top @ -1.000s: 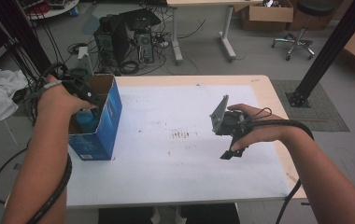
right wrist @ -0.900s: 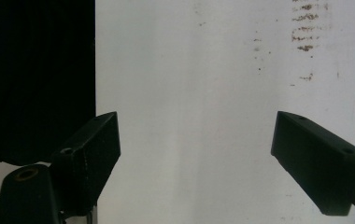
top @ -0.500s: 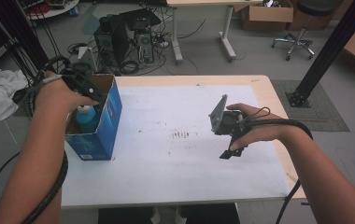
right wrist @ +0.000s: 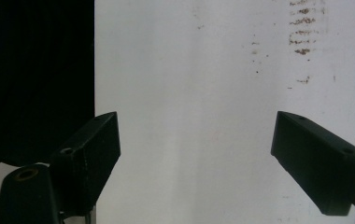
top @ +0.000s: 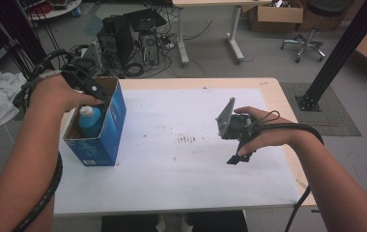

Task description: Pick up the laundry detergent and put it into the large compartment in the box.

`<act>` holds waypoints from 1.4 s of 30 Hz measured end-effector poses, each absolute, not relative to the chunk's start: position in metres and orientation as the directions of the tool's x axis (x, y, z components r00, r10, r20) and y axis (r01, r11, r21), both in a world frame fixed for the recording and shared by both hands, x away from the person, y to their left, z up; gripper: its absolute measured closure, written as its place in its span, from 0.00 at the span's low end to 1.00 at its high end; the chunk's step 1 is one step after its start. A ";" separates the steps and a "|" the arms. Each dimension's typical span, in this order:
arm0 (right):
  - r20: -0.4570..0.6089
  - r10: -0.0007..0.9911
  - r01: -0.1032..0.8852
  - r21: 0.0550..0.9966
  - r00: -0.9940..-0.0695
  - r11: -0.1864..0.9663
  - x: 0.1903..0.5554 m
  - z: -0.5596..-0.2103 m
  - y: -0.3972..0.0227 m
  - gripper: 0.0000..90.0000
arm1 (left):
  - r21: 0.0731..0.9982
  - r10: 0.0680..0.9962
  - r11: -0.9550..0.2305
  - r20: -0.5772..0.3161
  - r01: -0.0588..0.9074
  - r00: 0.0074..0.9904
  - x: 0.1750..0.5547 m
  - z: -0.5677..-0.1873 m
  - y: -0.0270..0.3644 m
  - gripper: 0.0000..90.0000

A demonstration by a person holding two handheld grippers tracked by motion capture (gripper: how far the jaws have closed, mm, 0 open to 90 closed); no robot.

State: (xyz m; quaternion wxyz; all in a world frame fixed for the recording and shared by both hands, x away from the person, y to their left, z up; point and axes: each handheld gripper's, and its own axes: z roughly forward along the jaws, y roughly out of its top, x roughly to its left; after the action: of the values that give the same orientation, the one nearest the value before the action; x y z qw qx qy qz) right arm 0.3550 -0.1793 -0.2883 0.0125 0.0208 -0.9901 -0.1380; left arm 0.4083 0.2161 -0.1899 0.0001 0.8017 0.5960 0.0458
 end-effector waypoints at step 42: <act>0.018 -0.023 -0.018 0.244 -1.000 0.969 0.357 -0.277 -0.180 0.18 | 0.082 0.154 -0.985 0.047 0.150 0.987 0.373 -0.198 0.105 0.00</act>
State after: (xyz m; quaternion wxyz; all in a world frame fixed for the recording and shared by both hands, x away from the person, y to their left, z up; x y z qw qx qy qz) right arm 0.3569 -0.1801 -0.2774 0.0103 0.0102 -0.9923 -0.1231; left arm 0.3731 0.1051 -0.1984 0.0393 0.9959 0.0765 0.0265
